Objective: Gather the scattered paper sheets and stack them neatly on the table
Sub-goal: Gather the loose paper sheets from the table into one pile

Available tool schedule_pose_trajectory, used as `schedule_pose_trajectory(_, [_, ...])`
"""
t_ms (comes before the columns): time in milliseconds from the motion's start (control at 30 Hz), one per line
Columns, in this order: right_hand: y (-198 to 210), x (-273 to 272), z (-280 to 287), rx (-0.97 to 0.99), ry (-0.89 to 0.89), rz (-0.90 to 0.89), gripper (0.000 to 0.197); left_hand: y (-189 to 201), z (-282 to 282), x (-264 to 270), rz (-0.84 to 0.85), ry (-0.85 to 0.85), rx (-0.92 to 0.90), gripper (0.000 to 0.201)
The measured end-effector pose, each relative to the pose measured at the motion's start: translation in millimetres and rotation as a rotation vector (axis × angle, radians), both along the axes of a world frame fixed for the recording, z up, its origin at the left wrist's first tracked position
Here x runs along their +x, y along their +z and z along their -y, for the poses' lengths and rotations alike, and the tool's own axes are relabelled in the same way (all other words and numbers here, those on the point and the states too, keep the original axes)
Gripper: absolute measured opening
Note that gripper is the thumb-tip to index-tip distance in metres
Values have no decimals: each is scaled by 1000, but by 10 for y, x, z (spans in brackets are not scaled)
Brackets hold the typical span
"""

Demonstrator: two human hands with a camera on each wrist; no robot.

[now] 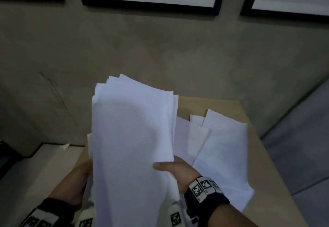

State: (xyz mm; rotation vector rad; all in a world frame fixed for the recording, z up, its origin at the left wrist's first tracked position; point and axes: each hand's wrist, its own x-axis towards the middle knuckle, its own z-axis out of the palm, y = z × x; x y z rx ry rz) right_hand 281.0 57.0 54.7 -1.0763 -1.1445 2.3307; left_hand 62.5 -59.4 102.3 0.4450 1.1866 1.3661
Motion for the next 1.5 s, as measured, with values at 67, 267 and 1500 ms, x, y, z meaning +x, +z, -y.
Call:
schedule_pose_trajectory(67, [79, -8, 8, 142, -37, 98, 40, -75, 11, -29, -27, 50, -27, 45])
schedule_pose_trajectory(267, [221, -105, 101, 345, -78, 179, 29, -213, 211, 3, -315, -44, -147, 61])
schedule_pose_trajectory(1500, [959, 904, -1093, 694, -691, 323, 40, -542, 152, -458, -525, 212, -423, 44])
